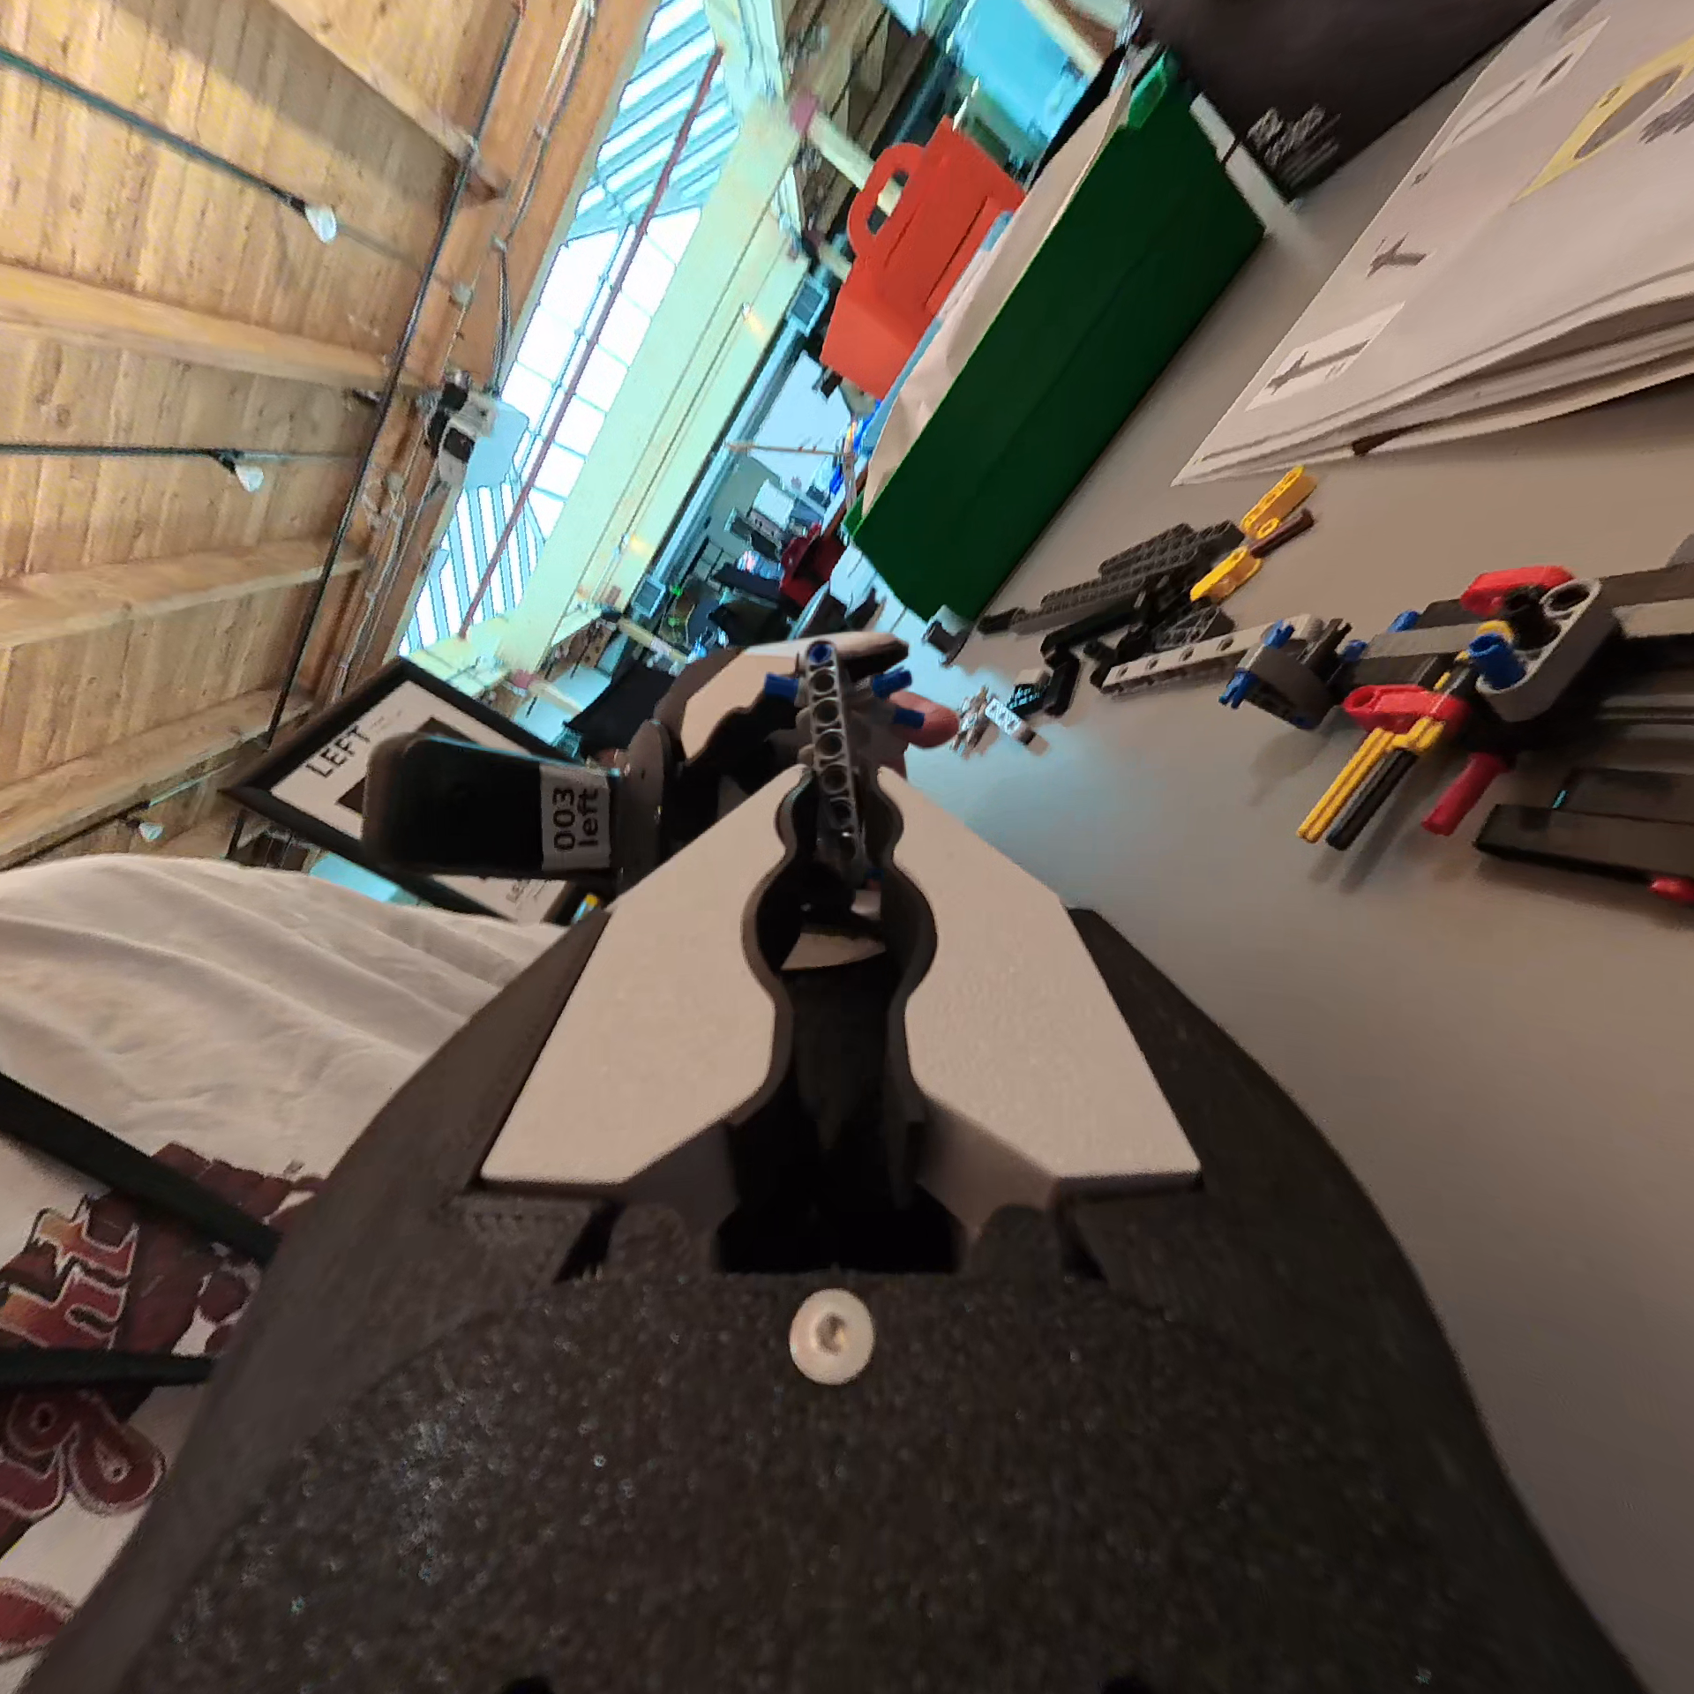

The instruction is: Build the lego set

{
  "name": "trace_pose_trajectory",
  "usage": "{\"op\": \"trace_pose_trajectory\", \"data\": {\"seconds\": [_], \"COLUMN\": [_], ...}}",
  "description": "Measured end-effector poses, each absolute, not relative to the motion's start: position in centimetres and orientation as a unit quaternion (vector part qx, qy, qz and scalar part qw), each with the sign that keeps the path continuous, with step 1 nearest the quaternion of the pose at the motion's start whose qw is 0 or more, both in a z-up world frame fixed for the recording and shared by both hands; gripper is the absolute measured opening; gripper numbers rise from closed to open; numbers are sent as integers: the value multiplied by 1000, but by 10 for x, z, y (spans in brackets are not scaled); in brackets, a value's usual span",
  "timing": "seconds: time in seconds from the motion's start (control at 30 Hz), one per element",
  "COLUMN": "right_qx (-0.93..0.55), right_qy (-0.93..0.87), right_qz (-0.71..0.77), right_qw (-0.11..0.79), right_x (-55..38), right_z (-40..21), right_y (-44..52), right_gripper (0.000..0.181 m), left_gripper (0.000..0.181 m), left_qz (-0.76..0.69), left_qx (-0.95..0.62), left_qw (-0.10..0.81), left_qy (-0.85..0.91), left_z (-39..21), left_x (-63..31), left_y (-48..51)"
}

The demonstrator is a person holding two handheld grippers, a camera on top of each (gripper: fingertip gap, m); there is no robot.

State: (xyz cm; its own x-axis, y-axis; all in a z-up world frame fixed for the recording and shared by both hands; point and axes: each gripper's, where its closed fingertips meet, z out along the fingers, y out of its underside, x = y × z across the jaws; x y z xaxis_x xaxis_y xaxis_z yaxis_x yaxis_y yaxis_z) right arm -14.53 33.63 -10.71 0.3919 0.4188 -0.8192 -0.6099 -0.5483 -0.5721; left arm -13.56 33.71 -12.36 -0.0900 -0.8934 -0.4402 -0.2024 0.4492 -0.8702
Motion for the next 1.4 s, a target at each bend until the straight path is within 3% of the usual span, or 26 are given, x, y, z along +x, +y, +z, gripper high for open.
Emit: {"op": "trace_pose_trajectory", "data": {"seconds": [0.13,0.33,0.43,0.8,1.4], "right_qx": [-695,-770,-782,-727,-679], "right_qy": [22,-125,-150,-46,-25], "right_qz": [543,431,398,575,643], "right_qw": [471,454,455,372,353], "right_x": [-140,-153,-153,-158,-157], "right_z": [-102,-115,-121,-123,-117], "right_y": [335,342,344,339,331], "right_gripper": [23,20,7,6,6], "left_gripper": [61,61,61,60,60], "left_qz": [-309,-298,-284,-242,-269], "left_qx": [-386,-371,-364,-335,-319], "left_qw": [523,509,509,542,549], "left_qy": [694,718,727,732,724], "left_z": [-133,-143,-148,-150,-141], "left_x": [-141,-142,-143,-145,-147], "left_y": [335,328,327,325,317]}}
